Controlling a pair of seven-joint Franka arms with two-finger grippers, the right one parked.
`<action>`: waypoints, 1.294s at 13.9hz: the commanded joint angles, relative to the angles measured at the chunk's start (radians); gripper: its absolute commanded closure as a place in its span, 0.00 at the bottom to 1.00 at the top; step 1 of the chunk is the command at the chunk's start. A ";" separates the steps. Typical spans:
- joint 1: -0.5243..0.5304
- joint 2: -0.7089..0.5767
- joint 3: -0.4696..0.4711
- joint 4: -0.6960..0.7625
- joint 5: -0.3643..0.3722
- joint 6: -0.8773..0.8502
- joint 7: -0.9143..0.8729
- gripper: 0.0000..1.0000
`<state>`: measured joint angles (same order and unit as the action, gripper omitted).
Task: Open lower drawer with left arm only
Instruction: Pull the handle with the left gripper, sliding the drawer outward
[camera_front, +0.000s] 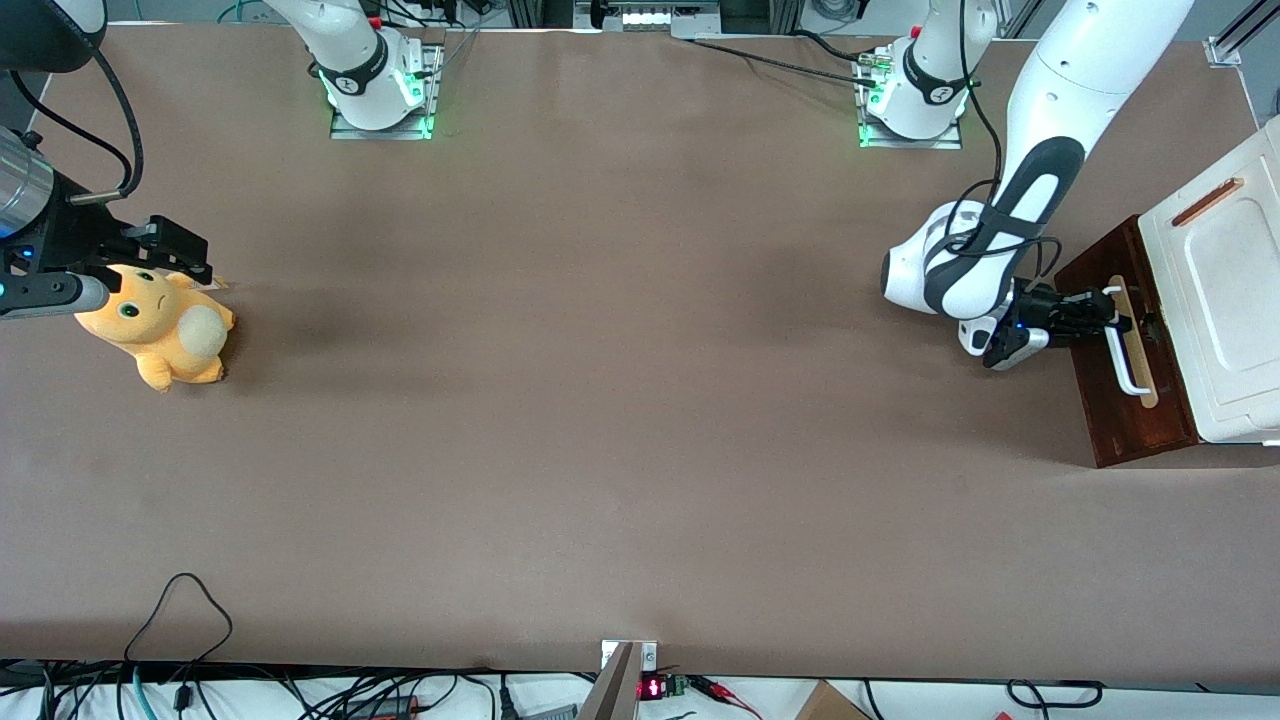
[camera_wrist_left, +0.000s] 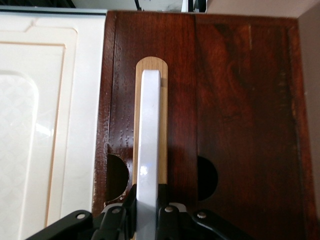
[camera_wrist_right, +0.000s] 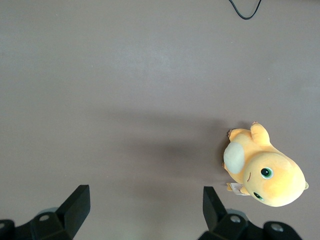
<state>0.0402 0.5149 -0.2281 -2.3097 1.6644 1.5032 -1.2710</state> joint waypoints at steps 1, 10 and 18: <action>-0.042 0.000 -0.068 0.043 0.017 0.003 0.027 1.00; -0.069 -0.001 -0.135 0.059 -0.037 0.015 0.082 0.96; -0.071 -0.006 -0.174 0.062 -0.049 0.006 0.096 1.00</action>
<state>0.0136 0.5146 -0.3545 -2.2983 1.6020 1.4843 -1.2405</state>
